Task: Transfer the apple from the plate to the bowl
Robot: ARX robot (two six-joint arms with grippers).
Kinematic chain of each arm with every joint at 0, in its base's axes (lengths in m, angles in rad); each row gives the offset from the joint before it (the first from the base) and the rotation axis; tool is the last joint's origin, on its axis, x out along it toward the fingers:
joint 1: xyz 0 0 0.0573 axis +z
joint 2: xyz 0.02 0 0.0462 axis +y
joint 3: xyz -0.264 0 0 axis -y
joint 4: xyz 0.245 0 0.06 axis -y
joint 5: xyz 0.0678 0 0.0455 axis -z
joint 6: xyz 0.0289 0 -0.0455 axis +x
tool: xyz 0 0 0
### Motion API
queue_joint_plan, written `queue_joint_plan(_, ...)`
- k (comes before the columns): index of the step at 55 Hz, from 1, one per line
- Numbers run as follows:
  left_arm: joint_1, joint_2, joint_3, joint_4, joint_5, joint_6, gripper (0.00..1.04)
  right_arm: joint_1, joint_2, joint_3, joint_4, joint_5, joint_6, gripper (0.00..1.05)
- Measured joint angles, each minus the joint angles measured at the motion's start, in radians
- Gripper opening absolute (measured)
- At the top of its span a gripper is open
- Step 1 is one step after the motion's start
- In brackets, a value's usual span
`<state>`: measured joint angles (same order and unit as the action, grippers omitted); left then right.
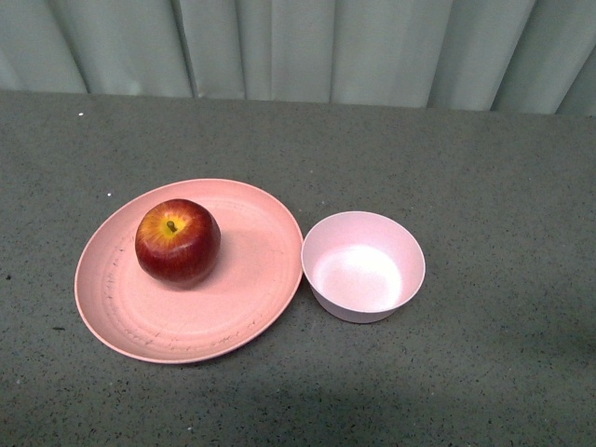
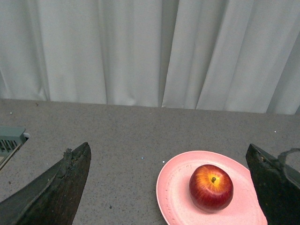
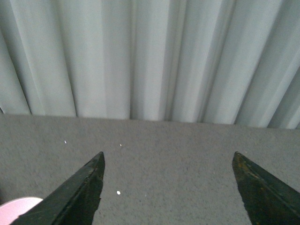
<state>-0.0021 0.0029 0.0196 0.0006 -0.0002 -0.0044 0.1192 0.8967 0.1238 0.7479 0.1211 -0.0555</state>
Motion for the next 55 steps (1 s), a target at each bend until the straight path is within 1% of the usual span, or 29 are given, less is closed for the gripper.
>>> queue_joint_plan(2, 0.0, 0.0, 0.0, 0.0, 0.0, 0.0, 0.98, -0.011, -0.037, -0.018, -0.002, -0.014, 0.017, 0.67)
queue_joint_plan(8, 0.0, 0.0, 0.0, 0.0, 0.0, 0.0, 0.98, -0.027, -0.09, -0.042, -0.034, -0.031, 0.033, 0.51)
queue_joint_plan(12, 0.0, 0.0, 0.0, 0.0, 0.0, 0.0, 0.98, -0.083, -0.141, -0.058, -0.073, -0.111, 0.038, 0.37)
queue_joint_plan(13, 0.0, 0.0, 0.0, 0.0, 0.0, 0.0, 0.98, -0.096, -0.156, -0.063, -0.082, -0.115, 0.038, 0.32)
queue_joint_plan(15, 0.0, 0.0, 0.0, 0.0, -0.001, 0.0, 0.98, -0.113, -0.164, -0.089, -0.045, -0.114, 0.042, 0.22)
queue_joint_plan(18, 0.0, 0.0, 0.0, 0.0, 0.0, 0.0, 0.98, -0.116, -0.187, -0.108, -0.058, -0.116, 0.043, 0.12)
queue_joint_plan(19, 0.0, 0.0, 0.0, 0.0, 0.0, 0.0, 0.98, -0.117, -0.189, -0.109, -0.06, -0.116, 0.043, 0.11)
queue_joint_plan(22, 0.0, 0.0, 0.0, 0.0, 0.0, 0.0, 0.98, -0.117, -0.222, -0.118, -0.099, -0.118, 0.042, 0.0)
queue_joint_plan(39, 0.0, 0.0, 0.0, 0.0, 0.0, 0.0, 0.98, -0.117, -0.449, -0.119, -0.303, -0.119, 0.045, 0.01)
queue_joint_plan(55, 0.0, 0.0, 0.0, 0.0, 0.0, 0.0, 0.98, -0.117, -0.567, -0.119, -0.416, -0.12, 0.045, 0.01)
